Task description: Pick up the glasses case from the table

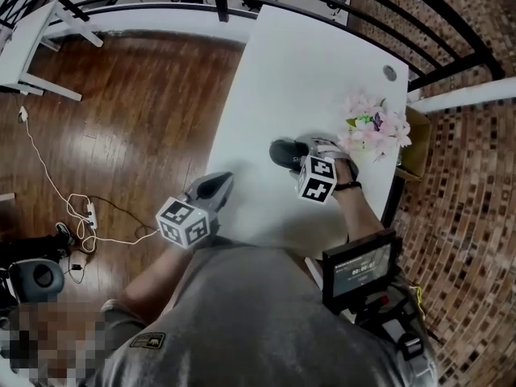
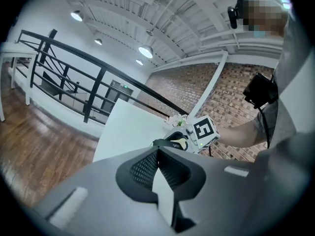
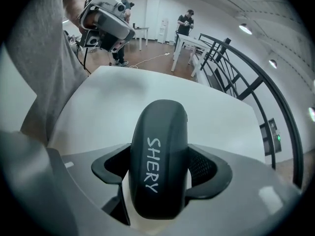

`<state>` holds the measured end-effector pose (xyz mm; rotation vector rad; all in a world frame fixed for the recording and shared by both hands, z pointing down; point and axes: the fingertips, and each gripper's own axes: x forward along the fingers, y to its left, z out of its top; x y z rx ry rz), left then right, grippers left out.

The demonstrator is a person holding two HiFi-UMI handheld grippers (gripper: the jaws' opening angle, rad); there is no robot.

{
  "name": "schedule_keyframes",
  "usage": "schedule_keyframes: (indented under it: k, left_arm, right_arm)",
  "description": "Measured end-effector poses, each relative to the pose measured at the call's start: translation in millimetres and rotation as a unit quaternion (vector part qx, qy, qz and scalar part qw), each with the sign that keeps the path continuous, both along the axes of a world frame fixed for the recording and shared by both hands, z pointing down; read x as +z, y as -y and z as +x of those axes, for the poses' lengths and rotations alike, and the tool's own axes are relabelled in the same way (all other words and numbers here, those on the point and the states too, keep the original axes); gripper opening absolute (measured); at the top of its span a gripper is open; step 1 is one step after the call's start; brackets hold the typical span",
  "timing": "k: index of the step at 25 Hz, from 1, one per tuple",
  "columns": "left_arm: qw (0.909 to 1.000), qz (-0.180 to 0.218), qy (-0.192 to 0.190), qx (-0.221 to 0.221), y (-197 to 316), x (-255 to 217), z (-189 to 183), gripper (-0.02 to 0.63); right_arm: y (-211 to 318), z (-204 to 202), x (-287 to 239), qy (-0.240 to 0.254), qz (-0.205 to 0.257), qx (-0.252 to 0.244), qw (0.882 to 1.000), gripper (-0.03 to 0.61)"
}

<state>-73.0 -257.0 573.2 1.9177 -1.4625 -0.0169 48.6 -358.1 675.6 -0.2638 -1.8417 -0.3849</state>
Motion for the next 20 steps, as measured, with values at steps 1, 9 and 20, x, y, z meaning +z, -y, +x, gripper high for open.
schedule_keyframes:
  k: [1,9,20]
  left_arm:
    - [1.0,0.003,0.0,0.005,0.7,-1.9,0.8,0.002]
    - [0.9989,0.03,0.002,0.035,1.2,-19.7,0.5,0.002]
    - [0.9912,0.095,0.002,0.092,10.5,-67.2,3.6,0.002]
  right_arm:
    - [-1.2,-0.6,-4.0,0.008,0.001,0.013,1.0,0.365]
    - [-12.8,-11.0,-55.3,0.124,-0.015,0.153,0.98,0.364]
    - [-33.7,-11.1,-140.0,0.295,-0.026,0.33,0.896,0.364]
